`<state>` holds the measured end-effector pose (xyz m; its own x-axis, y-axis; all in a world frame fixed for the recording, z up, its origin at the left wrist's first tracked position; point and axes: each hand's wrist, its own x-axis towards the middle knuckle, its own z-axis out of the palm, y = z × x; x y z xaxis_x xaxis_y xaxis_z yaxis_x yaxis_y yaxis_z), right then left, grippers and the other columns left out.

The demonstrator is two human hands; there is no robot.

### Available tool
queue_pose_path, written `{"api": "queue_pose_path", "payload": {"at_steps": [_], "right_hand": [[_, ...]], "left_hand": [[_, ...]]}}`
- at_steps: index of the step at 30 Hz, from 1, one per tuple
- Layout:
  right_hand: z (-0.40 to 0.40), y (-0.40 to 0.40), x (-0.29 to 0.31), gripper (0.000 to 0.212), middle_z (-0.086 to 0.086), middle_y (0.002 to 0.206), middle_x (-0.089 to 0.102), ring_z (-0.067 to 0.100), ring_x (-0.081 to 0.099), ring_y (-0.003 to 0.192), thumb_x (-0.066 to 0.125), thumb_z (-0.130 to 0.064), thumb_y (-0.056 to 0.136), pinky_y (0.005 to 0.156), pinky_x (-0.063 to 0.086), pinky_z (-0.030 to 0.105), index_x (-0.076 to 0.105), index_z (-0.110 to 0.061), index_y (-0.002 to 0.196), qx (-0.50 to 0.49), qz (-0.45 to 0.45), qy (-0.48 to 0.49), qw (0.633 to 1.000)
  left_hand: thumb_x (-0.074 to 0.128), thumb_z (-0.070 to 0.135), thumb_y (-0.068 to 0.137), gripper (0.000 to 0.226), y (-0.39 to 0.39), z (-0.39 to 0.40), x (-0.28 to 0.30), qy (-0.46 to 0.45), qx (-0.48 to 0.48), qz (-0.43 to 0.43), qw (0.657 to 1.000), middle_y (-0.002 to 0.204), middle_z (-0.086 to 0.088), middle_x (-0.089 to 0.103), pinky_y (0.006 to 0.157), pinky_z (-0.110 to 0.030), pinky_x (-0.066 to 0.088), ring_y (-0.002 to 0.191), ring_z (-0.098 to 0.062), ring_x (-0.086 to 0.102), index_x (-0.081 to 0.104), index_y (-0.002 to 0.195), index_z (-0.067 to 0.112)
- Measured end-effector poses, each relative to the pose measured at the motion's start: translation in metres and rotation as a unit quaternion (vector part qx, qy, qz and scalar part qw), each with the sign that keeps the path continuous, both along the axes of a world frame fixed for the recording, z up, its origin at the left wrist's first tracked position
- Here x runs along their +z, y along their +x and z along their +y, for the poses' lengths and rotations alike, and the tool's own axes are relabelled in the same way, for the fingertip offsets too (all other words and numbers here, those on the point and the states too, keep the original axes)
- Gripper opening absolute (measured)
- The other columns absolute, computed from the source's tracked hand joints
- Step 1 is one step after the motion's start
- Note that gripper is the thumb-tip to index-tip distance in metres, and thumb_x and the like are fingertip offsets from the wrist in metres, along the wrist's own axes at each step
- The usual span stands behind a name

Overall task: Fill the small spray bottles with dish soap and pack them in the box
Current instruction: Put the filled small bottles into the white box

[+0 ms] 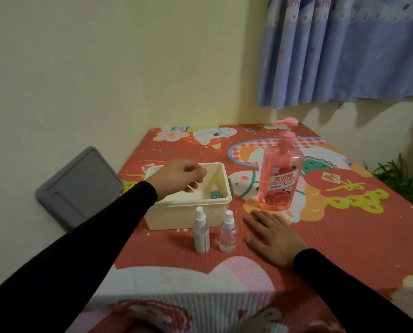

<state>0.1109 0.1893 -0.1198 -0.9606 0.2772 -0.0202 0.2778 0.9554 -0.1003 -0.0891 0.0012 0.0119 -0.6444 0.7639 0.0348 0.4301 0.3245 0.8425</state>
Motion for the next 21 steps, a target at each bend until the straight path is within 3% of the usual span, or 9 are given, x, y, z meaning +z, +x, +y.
{"api": "queue_pose_path", "payload": {"at_steps": [5,9,14,17,21], "right_hand": [[0.000,0.000,-0.001,0.092,-0.004,0.162,0.008,0.016,0.005,0.149,-0.006,-0.077,0.070,0.120,0.001,0.036,0.011,-0.038,0.152,-0.001,-0.005,0.003,1.000],[0.000,0.000,-0.002,0.094,-0.004,0.162,0.009,0.016,0.006,0.149,-0.007,-0.078,0.069,0.120,0.002,0.036,0.011,-0.038,0.152,-0.004,-0.005,0.002,1.000],[-0.002,0.000,0.000,0.092,-0.005,0.162,0.008,0.015,0.006,0.149,-0.006,-0.078,0.069,0.120,0.001,0.035,0.010,-0.039,0.152,-0.007,-0.006,-0.004,1.000],[-0.002,0.001,-0.001,0.092,-0.005,0.162,0.009,0.015,0.007,0.149,-0.006,-0.078,0.069,0.120,0.003,0.035,0.011,-0.039,0.151,-0.006,-0.002,0.003,1.000],[-0.001,0.001,-0.003,0.092,-0.006,0.162,0.009,0.015,0.007,0.149,-0.006,-0.078,0.069,0.120,0.003,0.035,0.011,-0.039,0.151,-0.008,0.002,0.005,1.000]], "left_hand": [[0.066,0.039,0.088,0.025,0.021,-0.030,-0.007,-0.020,-0.045,-0.019,0.999,0.099,-0.003,0.071,0.078,-0.027,0.057,0.086,-0.013,0.067,0.069,0.101,0.018],[0.083,0.042,0.068,0.038,0.030,-0.042,-0.021,-0.031,-0.066,0.017,0.997,0.099,0.002,0.070,0.083,-0.024,0.054,0.092,-0.012,0.067,0.067,0.100,0.028],[0.084,0.019,0.072,0.034,0.039,-0.046,-0.032,-0.005,-0.061,0.015,0.998,0.096,0.003,0.067,0.079,-0.019,0.054,0.085,-0.008,0.065,0.065,0.099,0.024],[0.081,0.021,0.075,0.024,0.045,-0.047,-0.044,-0.023,-0.076,0.030,0.996,0.088,0.008,0.067,0.077,-0.021,0.050,0.081,-0.004,0.062,0.066,0.093,0.021],[0.075,0.026,0.081,0.012,0.048,-0.046,-0.053,-0.019,-0.081,0.064,0.994,0.074,0.021,0.062,0.073,-0.021,0.044,0.073,0.004,0.055,0.063,0.079,0.031]]}}
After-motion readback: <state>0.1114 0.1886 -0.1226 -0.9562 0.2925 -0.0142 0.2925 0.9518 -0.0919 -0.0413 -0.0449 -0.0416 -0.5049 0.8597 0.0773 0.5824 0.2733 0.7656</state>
